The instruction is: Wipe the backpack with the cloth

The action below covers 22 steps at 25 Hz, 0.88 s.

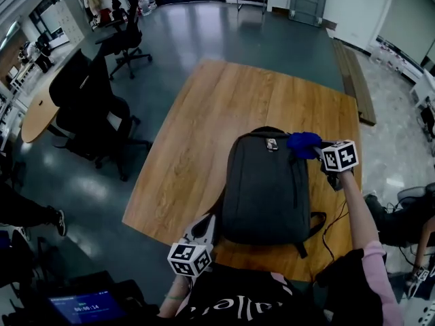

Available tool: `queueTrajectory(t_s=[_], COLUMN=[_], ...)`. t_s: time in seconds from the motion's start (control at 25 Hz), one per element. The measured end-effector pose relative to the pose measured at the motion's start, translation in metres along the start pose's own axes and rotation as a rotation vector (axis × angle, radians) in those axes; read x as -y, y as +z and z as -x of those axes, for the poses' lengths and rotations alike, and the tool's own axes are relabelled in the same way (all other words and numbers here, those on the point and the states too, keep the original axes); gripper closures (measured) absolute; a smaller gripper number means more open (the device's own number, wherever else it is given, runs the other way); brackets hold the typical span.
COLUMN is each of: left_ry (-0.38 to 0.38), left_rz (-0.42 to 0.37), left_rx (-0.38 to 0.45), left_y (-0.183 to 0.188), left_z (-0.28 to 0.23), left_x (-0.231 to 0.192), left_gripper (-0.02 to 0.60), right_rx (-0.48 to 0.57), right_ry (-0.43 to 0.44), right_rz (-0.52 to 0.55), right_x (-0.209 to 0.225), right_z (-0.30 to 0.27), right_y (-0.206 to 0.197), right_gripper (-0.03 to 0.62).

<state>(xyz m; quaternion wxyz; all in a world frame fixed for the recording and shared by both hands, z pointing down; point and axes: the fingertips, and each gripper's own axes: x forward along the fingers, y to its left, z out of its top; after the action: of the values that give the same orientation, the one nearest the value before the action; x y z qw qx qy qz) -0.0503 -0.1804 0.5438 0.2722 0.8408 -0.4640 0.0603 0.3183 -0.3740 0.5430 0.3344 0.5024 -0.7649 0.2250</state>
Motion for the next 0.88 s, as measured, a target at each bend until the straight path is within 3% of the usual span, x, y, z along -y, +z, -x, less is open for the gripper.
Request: queueTrajectory(t_s=[0.16, 0.32, 0.68, 0.88], left_ry=[-0.013, -0.011, 0.001, 0.018], left_rz=[-0.007, -0.006, 0.012, 0.019], left_rx=[-0.004, -0.012, -0.011, 0.007], left_y=[0.0, -0.004, -0.013, -0.016], left_z=[-0.001, 0.004, 0.013, 0.017], left_x=[0.006, 0.008, 0.0, -0.013], left_gripper=[0.581, 0.581, 0.581, 0.581], right_rx=[0.045, 0.144, 0.249, 0.227], right_ry=[-0.01, 0.046, 0.287, 0.39], right_rz=[-0.002, 0.015, 0.203, 0.282], right_x=[-0.003, -0.042, -0.21, -0.288], right_z=[0.011, 0.028, 0.023, -0.012], right_y=[0.006, 0.034, 0.106, 0.11], right_gripper=[0.539, 0.539, 0.539, 0.539])
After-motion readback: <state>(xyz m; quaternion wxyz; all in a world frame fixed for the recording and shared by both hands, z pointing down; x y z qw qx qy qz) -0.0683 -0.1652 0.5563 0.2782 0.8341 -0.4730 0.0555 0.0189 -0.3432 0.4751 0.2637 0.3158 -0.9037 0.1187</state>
